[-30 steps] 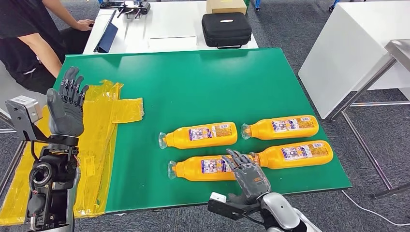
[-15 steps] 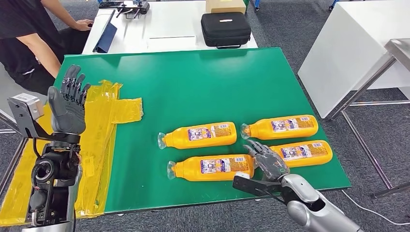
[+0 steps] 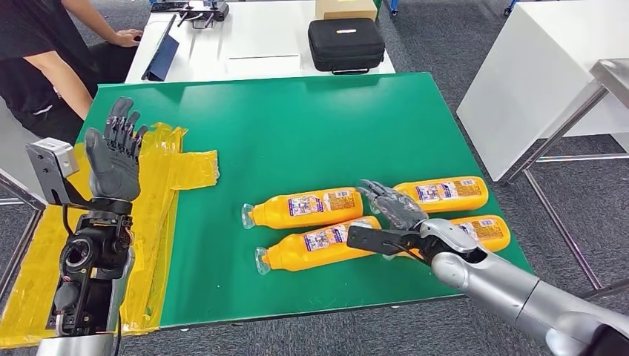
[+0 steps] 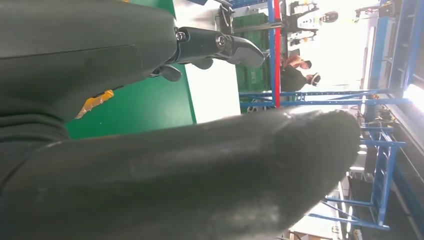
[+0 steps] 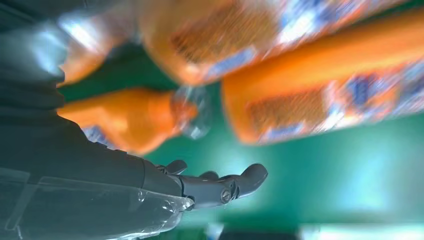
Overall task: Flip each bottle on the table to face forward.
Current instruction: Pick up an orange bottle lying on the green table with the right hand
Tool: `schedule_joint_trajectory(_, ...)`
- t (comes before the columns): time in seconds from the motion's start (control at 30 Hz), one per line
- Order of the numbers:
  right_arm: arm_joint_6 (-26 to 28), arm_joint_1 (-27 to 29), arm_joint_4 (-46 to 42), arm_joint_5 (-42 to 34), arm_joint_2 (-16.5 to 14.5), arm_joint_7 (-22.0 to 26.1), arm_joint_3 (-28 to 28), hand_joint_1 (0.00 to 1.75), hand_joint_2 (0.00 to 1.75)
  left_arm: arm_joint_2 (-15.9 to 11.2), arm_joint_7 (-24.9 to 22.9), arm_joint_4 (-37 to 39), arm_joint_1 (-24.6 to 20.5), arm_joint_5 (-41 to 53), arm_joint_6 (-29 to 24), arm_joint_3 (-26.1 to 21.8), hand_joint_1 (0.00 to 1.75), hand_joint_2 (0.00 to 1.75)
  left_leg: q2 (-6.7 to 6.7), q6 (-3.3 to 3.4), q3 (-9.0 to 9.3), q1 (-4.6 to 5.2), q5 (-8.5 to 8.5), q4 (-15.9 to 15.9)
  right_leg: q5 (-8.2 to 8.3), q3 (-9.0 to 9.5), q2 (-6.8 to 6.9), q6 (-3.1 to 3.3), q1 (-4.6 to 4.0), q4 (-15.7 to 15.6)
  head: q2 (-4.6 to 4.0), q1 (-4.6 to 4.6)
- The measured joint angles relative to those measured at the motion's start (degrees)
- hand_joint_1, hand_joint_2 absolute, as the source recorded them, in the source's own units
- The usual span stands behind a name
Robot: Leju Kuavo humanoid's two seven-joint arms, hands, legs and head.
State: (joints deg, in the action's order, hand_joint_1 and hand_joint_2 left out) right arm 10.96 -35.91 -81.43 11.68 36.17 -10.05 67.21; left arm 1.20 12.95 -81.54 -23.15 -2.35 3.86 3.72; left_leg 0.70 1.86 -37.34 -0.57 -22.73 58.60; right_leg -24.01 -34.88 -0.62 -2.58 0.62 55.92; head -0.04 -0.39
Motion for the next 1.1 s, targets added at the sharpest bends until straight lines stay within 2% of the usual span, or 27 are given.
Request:
schedule_joint_trajectory(0.17, -9.7, -10.9, -12.0, -13.6, 1.8, -5.5, 9.9, 0.00, 1.75, -0.1, 0.8, 0.8, -0.1, -0.2, 0.1, 0.3, 0.00, 0.00, -0.05, 0.00, 0.01, 0.01, 0.00, 0.0, 0.00, -0.09, -0.02, 0.00, 0.01, 0.0, 0.00, -0.01)
schedule_joint_trajectory(0.33, -15.0, -17.7, -20.8, -17.4, 2.9, -8.6, 15.0, 0.00, 1.75, -0.2, 0.9, 0.9, 0.0, -0.3, 0.3, 0.4, 0.00, 0.00, -0.02, -0.01, 0.00, -0.02, 0.00, 0.0, -0.01, -0.07, -0.01, 0.01, -0.01, 0.0, 0.00, 0.00)
schedule_joint_trajectory(0.63, -16.4, -20.1, -23.8, -13.4, 3.3, -8.3, 18.0, 0.00, 1.75, -0.2, 0.4, 0.0, 1.5, 0.6, 0.4, 0.4, 0.00, 0.00, -0.01, 0.00, 0.01, 0.01, 0.01, 0.0, -0.01, -0.06, -0.01, 0.01, 0.01, 0.0, 0.00, 0.00)
schedule_joint_trajectory(0.83, -14.3, -20.1, -23.5, -8.9, 6.5, -8.4, 18.1, 0.00, 1.75, -0.1, 0.0, -1.9, 3.0, 1.2, 0.4, 0.3, 0.00, 0.00, 0.01, 0.00, -0.01, 0.02, 0.00, 0.0, -0.01, -0.05, 0.00, 0.01, 0.01, 0.0, 0.00, 0.00)
schedule_joint_trajectory(1.1, -12.8, -19.7, -22.2, -9.5, 8.7, -8.3, 18.2, 0.00, 1.75, -0.1, -0.2, -2.6, 3.3, 1.2, 0.5, 0.1, 0.00, 0.00, 0.03, 0.00, 0.01, 0.01, 0.00, 0.0, -0.01, -0.06, 0.02, 0.01, 0.00, 0.0, 0.00, 0.00)
